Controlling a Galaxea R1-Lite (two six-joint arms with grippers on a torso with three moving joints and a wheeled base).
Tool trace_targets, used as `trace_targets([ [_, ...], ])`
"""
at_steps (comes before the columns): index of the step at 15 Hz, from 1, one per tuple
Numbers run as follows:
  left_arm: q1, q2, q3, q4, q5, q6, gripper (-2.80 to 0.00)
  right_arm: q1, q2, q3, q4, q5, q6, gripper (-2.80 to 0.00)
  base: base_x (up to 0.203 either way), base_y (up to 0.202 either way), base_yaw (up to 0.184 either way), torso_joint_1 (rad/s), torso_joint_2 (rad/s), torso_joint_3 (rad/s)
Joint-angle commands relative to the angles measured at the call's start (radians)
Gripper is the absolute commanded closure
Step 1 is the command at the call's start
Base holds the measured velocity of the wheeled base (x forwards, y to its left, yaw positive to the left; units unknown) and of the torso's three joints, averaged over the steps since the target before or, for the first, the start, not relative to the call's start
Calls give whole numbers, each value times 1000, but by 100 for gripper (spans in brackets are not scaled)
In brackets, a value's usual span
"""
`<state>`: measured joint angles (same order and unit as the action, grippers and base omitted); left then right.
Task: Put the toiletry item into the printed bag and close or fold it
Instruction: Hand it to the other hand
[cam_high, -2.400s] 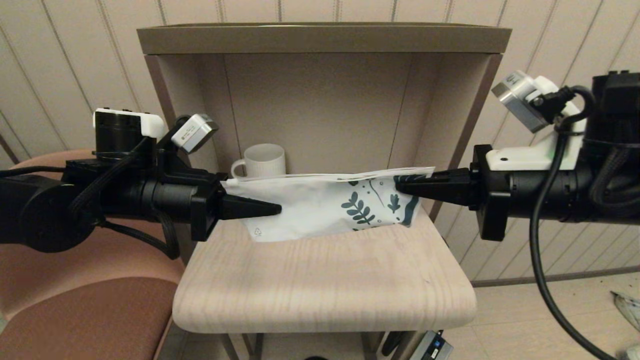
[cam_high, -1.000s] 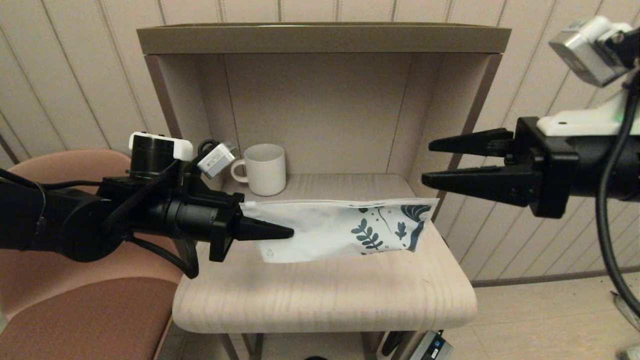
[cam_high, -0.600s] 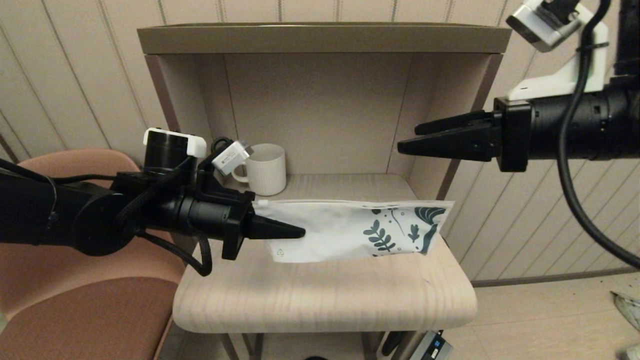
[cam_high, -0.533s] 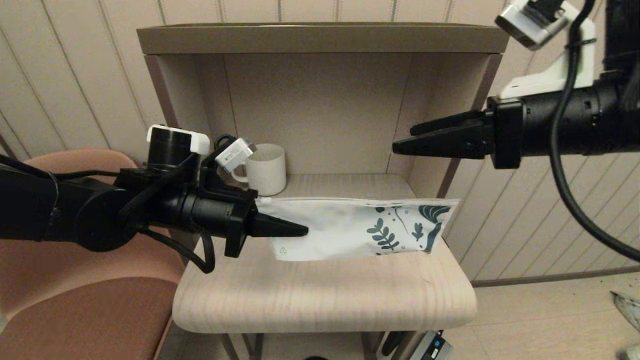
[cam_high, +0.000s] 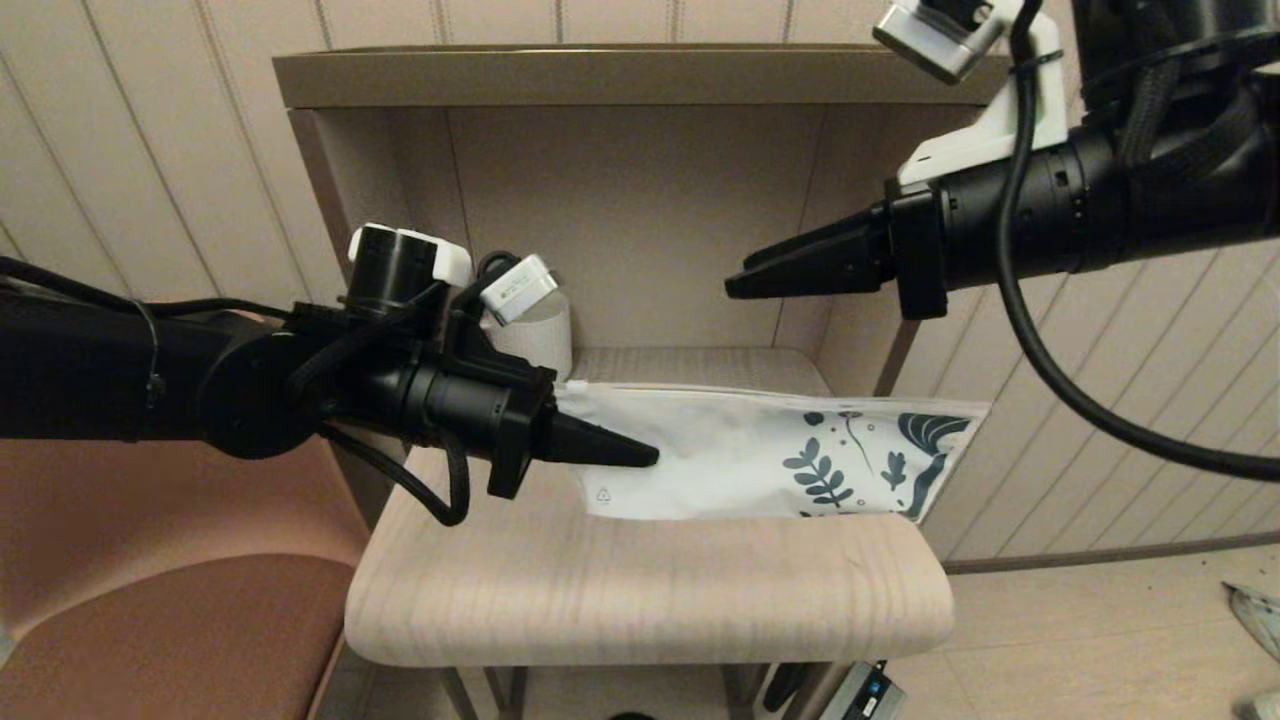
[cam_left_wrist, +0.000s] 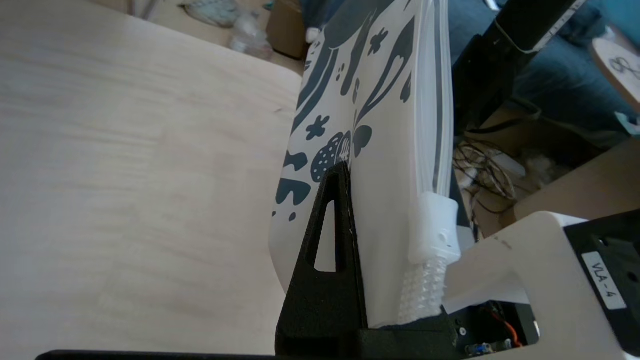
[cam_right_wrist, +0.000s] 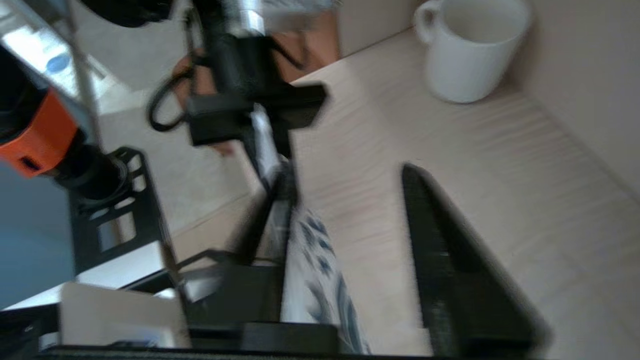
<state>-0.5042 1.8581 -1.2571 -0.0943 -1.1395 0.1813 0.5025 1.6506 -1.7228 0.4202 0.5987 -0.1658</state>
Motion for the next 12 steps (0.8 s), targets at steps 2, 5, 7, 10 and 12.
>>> trace_targets([
  [2,-11,32,-28,9,-6,1,0,43,52,-41,36,-8,-3,0,0,0,0,0,0,0],
  [5,-10,30,-33,21,-6,1,0,78,61,-24,46,-113,-61,0,0,0,0,0,0,0],
  [7,-8,32,-36,20,-6,1,0,96,54,-14,88,-134,-73,0,0,0,0,0,0,0],
  [10,-8,33,-41,19,-6,1,0,110,58,-37,131,-139,-75,0,0,0,0,0,0,0],
  [12,-8,39,-44,21,-6,1,0,134,62,-48,131,-168,-76,-280,0,0,0,0,0,0],
])
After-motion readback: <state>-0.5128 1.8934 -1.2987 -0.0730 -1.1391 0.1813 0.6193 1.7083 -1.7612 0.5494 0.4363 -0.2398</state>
